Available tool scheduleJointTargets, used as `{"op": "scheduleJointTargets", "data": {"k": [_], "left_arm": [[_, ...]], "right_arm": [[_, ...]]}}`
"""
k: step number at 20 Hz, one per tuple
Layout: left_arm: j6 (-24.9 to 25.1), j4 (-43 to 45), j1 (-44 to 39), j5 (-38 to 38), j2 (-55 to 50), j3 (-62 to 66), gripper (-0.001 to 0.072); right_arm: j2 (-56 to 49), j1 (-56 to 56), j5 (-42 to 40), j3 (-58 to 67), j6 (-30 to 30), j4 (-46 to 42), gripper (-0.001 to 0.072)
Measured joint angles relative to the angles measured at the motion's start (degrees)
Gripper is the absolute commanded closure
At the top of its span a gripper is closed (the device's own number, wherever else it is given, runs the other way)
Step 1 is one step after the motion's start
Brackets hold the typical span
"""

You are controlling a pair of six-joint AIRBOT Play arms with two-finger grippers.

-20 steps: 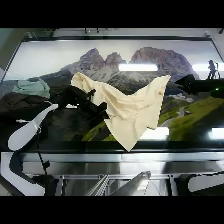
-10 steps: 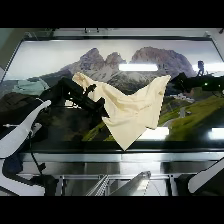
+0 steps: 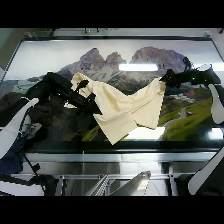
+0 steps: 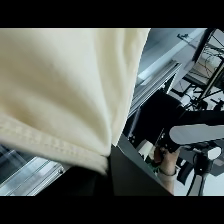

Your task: Fold the shirts.

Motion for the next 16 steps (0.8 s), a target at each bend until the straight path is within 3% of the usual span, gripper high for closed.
{"op": "scheduleJointTargets", "data": {"k": [1,3,8,12,16], "left_arm": [[0.39,-0.09,0.7,0.46,0.09,0.0,0.0686],[2.29,-1.64,2.16,1.46,0.79,0.0,0.0685],[11.52,-14.95,8.22,3.04,11.28,0.09,0.0685],[16.52,-23.39,13.92,2.6,29.73,5.4,0.0685],[13.9,-26.38,20.5,-1.4,45.86,18.93,0.0685]], "right_arm": [[0.02,0.28,0.2,0.28,-0.24,1.03,0.0691],[0.68,0.52,1.79,0.55,-1.97,3.15,0.0691],[11.98,-1.38,10.43,0.85,-8.31,6.14,0.069],[31.58,-3.5,20.96,0.15,-12.92,7.3,0.069],[56.92,-4.11,19.39,-5.88,-15.65,7.41,0.0691]]}}
